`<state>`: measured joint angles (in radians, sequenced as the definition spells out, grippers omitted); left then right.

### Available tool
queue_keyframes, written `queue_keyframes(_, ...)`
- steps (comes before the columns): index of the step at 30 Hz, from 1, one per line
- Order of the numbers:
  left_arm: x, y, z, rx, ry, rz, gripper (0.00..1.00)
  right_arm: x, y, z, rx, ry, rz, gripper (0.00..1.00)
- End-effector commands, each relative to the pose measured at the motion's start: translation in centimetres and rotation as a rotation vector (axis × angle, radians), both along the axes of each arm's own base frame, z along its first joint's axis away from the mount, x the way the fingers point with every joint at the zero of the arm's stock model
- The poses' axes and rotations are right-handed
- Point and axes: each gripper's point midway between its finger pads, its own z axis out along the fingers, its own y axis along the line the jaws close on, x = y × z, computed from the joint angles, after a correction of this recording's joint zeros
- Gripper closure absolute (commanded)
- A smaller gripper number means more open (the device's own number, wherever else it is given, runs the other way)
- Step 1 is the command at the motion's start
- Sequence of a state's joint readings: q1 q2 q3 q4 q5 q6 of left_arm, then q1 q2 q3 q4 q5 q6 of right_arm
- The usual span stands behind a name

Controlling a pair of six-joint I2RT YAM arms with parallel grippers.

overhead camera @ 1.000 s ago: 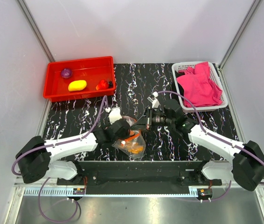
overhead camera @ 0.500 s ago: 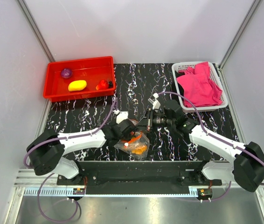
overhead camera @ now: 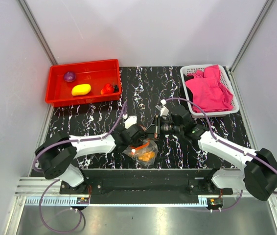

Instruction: Open the zip-top bag and remove the fake food

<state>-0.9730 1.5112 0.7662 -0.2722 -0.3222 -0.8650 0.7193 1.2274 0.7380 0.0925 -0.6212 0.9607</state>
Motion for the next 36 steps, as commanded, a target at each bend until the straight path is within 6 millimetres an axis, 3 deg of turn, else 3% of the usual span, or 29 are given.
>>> queue_keyframes(1,-0.2,-0.8,-2.3,-0.01,0.041,-0.006,0.37,-0.1,0.7,2.5,0.078,-0.075,0.034,1.0)
queue_keyframes(4,-0.7,-1.1,-3.3,-0.048,0.064,-0.01,0.41,-0.1,0.6,2.2,0.073,-0.074,0.034,1.0)
queue_keyframes(5,-0.6,-1.2,-3.3,-0.071,0.068,-0.008,0.5,0.0,0.6,2.0,0.069,-0.071,0.034,1.0)
queue_keyframes(8,-0.5,-1.3,-3.1,-0.095,0.06,-0.021,0.63,0.0,0.7,1.9,0.067,-0.068,0.034,1.0)
queue_keyframes(12,0.1,-1.3,-1.0,-0.08,0.016,-0.047,0.75,0.0,0.8,2.0,0.068,-0.078,0.039,1.0)
queue_keyframes(19,1.0,-1.7,5.3,-0.121,-0.113,-0.1,0.91,0.9,0.0,1.0,-0.013,-0.128,0.004,1.0)
queue_keyframes(21,1.0,-1.5,6.8,-0.137,-0.142,-0.107,1.0,1.1,-0.6,0.7,-0.06,-0.167,-0.012,1.0)
queue_keyframes(23,0.7,-1.4,7.6,-0.145,-0.158,-0.123,1.0,1.3,-1.8,-0.1,-0.138,-0.168,-0.052,1.0)
queue_keyframes(28,-0.6,-1.9,9.9,-0.185,-0.213,-0.205,1.0,1.9,-3.1,0.9,-0.206,-0.256,-0.088,1.0)
queue_keyframes(36,-0.9,-2.0,15.8,-0.298,-0.409,-0.253,1.0,1.5,-2.6,1.1,-0.186,-0.23,-0.054,1.0)
